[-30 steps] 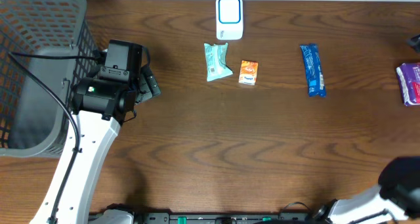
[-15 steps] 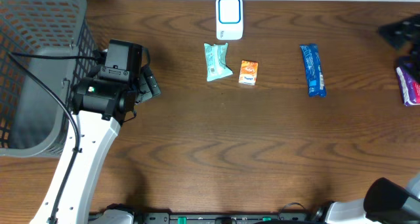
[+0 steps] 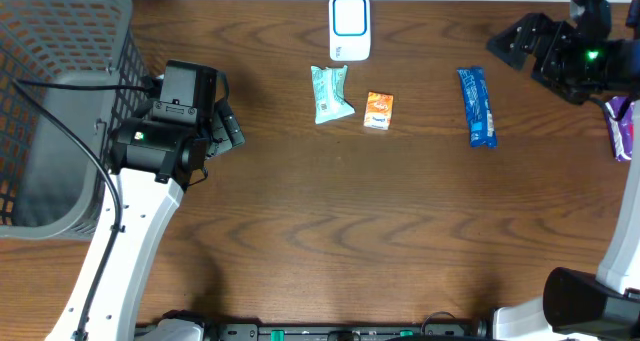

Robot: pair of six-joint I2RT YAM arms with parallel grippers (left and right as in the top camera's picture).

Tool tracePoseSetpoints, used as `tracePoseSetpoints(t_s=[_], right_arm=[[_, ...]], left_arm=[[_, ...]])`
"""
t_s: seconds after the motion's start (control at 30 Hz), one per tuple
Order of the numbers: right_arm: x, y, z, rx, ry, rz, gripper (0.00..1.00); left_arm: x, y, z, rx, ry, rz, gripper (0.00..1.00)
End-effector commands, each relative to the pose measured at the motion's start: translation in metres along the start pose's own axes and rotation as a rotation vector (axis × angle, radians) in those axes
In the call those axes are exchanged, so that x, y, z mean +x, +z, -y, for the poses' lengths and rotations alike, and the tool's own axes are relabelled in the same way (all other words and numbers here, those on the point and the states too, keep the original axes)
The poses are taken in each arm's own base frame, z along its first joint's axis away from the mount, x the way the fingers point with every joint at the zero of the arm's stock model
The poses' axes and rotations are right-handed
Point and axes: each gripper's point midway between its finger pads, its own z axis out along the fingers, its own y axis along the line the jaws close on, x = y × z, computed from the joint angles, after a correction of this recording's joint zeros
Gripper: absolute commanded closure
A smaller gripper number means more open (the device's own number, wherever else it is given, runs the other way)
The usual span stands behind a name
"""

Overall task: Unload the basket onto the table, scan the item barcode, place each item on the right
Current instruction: 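Move the right gripper back toward the blue Oreo packet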

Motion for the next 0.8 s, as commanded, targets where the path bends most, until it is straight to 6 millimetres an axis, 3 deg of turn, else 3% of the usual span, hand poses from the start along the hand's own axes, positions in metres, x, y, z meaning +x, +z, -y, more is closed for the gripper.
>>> tracePoseSetpoints(t_s=[0.0,0.2,0.37,0.53,0.77], right_arm=[[0.0,0.004,0.005,0.043,-0.079,-0.003,0.01],[0.011,0.024,-0.005,0.035,-0.197,-0.062,0.01],[0.033,0.073,0.003,0.079,-0.227,-0.165,0.01],[0.049,0.105,0.01,0.075,-0.238,-0.216,0.01],[0.06,0.126,0.018,0.074,-0.243,-0.24,0.01]], left_arm=[[0.0,0.0,0.0,0.001,-0.01,-0.006,0.02],[0.0,0.0,0.0,0.001,-0.01,-0.006,0.02],[0.0,0.0,0.0,0.001,-0.01,-0.006,0.02],[0.0,0.0,0.0,0.001,-0.01,-0.006,0.02],[0.0,0.0,0.0,0.001,-0.01,-0.006,0.02]])
